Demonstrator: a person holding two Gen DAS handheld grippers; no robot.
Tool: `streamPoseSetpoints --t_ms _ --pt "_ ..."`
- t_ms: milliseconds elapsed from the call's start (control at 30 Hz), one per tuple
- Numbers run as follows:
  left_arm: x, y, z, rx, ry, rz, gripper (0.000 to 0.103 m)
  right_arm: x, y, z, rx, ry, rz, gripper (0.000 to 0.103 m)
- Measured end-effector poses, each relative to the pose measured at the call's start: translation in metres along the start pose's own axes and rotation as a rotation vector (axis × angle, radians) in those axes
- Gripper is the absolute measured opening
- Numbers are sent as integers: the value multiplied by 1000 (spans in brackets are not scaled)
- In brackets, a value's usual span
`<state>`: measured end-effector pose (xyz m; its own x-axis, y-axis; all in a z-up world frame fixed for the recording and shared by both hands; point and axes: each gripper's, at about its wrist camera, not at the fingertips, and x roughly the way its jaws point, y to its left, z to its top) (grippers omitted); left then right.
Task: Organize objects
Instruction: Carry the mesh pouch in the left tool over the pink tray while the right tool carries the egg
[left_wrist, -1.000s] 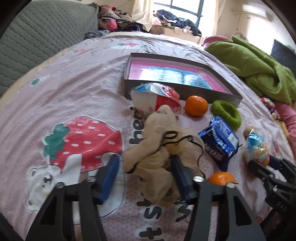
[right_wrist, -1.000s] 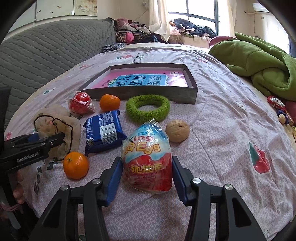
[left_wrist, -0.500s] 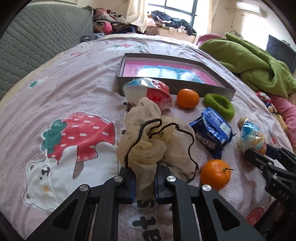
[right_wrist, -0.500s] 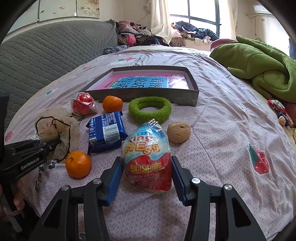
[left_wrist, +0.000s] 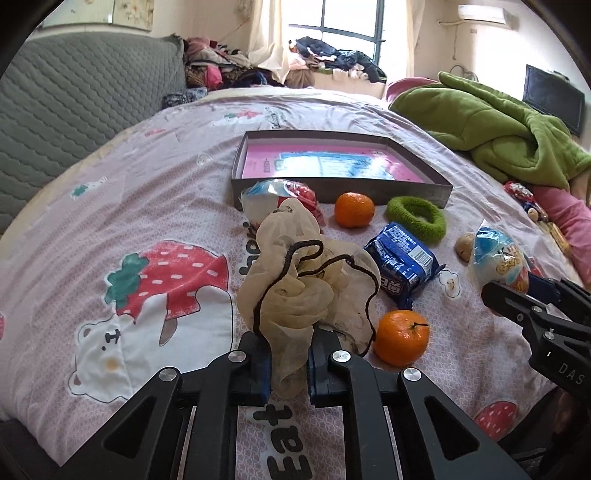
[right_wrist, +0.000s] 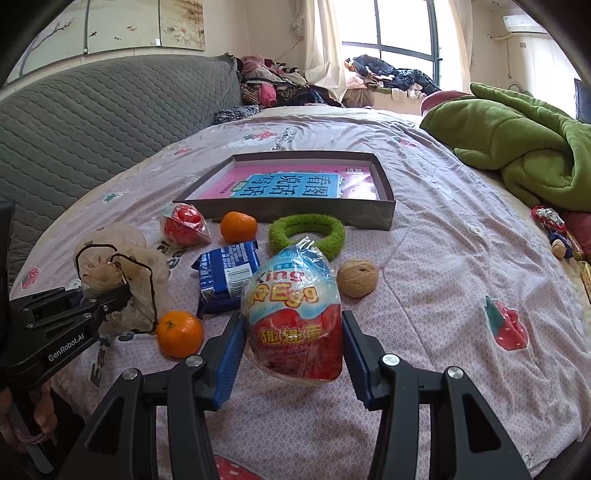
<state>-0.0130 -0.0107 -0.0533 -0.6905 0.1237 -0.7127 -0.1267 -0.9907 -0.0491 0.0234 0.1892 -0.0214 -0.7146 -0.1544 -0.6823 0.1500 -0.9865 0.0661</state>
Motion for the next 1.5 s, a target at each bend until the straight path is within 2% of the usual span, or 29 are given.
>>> streamPoseSetpoints --t_ms 267,433,867,1300,1500 --pt "-22 -9 12 20 -72 26 13 -10 7 8 -22 -40 15 51" --pt "-25 -17 22 28 -89 24 13 -12 7 16 -25 -58 25 51" --pt "-11 -25 61 22 -126 -4 13 -3 4 55 -48 -120 39 51" --pt "9 -23 121 28 -188 -17 14 18 -14 98 -54 -172 14 51" --pt "27 -17 135 7 -169 -13 14 29 -22 109 -57 -176 8 51"
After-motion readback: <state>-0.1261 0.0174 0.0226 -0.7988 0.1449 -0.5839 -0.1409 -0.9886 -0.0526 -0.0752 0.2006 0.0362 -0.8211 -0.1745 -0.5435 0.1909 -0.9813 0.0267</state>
